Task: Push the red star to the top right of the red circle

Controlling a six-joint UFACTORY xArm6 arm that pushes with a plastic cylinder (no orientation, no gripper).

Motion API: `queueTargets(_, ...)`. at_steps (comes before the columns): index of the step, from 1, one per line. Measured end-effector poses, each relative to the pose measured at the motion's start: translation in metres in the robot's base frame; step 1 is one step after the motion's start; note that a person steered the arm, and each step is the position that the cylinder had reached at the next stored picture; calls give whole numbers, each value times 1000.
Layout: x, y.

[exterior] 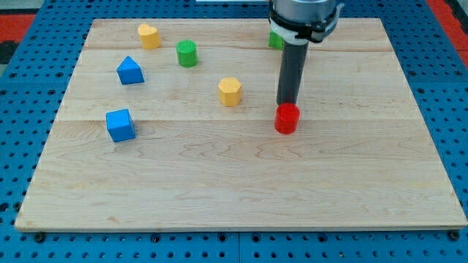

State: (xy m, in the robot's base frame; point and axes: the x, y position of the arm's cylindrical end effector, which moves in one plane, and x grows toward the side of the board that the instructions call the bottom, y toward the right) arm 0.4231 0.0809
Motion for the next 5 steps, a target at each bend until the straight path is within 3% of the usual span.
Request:
queueTargets(1,-23,1)
queueTargets(2,-79,-8)
queueTargets(4,-150,-37)
queueTargets(5,-176,12)
